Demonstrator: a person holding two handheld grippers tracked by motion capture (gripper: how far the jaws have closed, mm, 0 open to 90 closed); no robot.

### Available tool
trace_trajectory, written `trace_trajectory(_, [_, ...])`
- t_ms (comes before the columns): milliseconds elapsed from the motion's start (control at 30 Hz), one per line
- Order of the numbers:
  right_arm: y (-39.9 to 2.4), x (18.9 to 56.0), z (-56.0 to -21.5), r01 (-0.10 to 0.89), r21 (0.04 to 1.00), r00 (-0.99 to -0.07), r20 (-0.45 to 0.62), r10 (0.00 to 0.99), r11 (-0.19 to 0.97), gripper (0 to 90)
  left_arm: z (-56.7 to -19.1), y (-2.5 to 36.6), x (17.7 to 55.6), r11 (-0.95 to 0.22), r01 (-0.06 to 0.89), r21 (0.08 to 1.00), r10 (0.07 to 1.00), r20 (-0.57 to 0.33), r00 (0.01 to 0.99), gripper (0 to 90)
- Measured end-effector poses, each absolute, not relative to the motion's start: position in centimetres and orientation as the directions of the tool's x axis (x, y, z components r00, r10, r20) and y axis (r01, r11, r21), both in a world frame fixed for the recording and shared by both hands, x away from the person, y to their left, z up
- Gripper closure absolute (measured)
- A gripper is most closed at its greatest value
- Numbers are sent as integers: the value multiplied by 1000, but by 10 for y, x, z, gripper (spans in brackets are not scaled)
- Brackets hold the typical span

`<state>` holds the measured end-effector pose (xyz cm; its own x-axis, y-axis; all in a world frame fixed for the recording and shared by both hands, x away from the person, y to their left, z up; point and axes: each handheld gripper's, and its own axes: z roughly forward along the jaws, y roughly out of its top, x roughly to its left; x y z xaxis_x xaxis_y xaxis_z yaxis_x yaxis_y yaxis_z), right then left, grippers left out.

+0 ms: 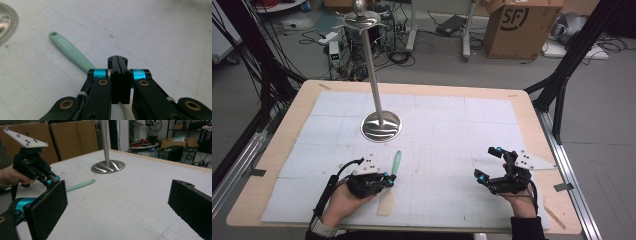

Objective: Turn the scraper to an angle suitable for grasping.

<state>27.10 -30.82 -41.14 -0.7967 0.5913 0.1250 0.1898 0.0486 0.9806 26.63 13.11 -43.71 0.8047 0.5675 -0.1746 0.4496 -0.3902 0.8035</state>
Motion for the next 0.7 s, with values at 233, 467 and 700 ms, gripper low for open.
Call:
trace_trajectory(233, [-308, 272, -412, 198, 979, -797, 126, 591, 57, 15, -444, 121, 263, -433, 469, 769, 539, -196, 819, 897])
trace_trajectory(467, [-308, 271, -412, 199, 978, -798, 130, 589, 54, 15, -447, 116, 262, -474, 475, 741, 532, -188, 825, 897])
trace_trajectory(700, [-308, 271, -412, 192, 980, -799, 127, 588, 50, 15, -446, 130, 262, -493, 460, 738, 526, -169, 834, 898])
